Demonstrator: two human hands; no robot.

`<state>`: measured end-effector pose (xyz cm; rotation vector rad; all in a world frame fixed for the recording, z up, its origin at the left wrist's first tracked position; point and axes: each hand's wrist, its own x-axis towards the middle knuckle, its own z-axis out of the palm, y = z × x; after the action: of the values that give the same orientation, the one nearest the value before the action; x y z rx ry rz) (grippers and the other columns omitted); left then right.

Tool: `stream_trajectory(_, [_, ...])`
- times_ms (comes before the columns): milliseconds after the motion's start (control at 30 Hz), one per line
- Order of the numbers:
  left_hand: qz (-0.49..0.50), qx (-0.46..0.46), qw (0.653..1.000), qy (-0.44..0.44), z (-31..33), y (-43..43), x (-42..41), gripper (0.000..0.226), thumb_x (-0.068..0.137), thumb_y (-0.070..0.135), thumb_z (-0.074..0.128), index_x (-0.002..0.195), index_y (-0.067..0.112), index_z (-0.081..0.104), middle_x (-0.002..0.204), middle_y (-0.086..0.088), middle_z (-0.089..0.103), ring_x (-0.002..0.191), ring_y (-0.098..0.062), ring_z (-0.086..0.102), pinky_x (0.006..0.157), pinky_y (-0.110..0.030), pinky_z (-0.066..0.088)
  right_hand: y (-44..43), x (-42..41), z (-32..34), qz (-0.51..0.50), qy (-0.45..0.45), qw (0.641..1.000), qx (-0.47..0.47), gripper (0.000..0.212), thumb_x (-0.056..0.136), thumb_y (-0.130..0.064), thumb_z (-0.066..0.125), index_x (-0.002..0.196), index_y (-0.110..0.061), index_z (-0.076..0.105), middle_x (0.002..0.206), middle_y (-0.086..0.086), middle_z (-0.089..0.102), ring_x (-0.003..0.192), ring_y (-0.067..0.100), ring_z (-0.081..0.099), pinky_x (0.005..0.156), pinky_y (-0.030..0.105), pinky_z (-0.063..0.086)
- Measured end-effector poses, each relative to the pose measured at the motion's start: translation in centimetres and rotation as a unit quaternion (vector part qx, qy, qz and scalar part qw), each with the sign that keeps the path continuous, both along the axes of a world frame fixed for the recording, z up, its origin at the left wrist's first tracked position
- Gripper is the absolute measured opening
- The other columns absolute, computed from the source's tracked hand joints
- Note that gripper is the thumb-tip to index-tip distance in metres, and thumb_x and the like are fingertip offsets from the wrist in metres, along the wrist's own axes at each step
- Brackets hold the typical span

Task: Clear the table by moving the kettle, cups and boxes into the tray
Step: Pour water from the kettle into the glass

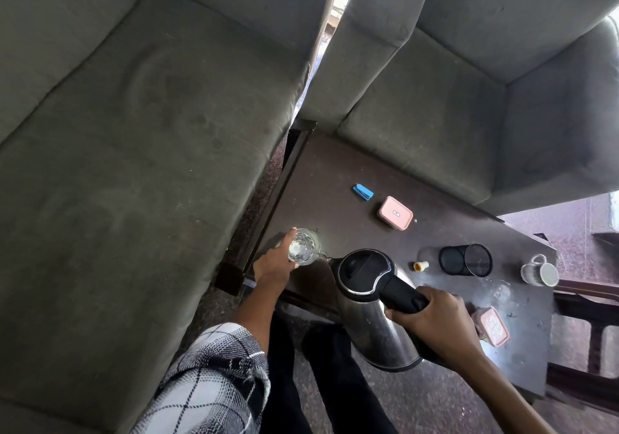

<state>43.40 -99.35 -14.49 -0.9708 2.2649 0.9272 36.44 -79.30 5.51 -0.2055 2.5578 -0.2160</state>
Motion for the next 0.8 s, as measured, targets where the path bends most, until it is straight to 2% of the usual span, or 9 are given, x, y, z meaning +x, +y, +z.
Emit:
stream_trajectory(233, [0.002,0.0,1.0,0.005,0.0,0.1,0.0,0.079,0.088,0.029,0.061,0.146,0.043,0.01,0.122,-0.012,0.062,0.11,-0.029,0.061,0.086,-0.038,0.046,0.1,0.1,0.0,0.009,0.008,1.0,0.006,0.035,0.061,-0.043,0.078,0.069,-0.013,0.062,0.059,0.0,0.057,0.063,0.021,0.057,0.048,0.026,0.035])
stream_trajectory(433, [-0.022,-0.024,0.999,-0.001,0.4,0.1,0.0,0.079,0.089,0.03,0.06,0.146,0.042,0.007,0.117,-0.011,0.065,0.105,-0.027,0.063,0.082,-0.036,0.047,0.1,0.2,0.0,0.012,0.004,1.0,0.006,0.036,0.061,-0.044,0.078,0.07,-0.013,0.062,0.06,-0.001,0.056,0.066,0.023,0.058,0.052,0.028,0.038])
stream_trajectory(600, [-0.032,-0.035,0.999,-0.012,0.6,-0.1,1.0,0.081,0.09,0.032,0.058,0.148,0.039,0.002,0.116,-0.011,0.065,0.105,-0.027,0.063,0.084,-0.035,0.047,0.0,0.3,0.0,0.021,0.004,1.0,0.013,0.034,0.062,-0.047,0.075,0.063,-0.023,0.051,0.064,-0.002,0.056,0.073,0.025,0.062,0.06,0.03,0.043])
stream_trajectory(800, [-0.051,-0.026,0.998,-0.027,0.5,-0.1,1.8,0.071,0.091,0.028,0.051,0.147,0.035,0.009,0.119,-0.012,0.063,0.108,-0.031,0.061,0.087,-0.037,0.047,-0.2,0.3,-0.1,0.013,-0.003,1.0,0.01,0.038,0.062,-0.05,0.074,0.057,-0.023,0.047,0.065,-0.001,0.061,0.073,0.023,0.062,0.051,0.027,0.036])
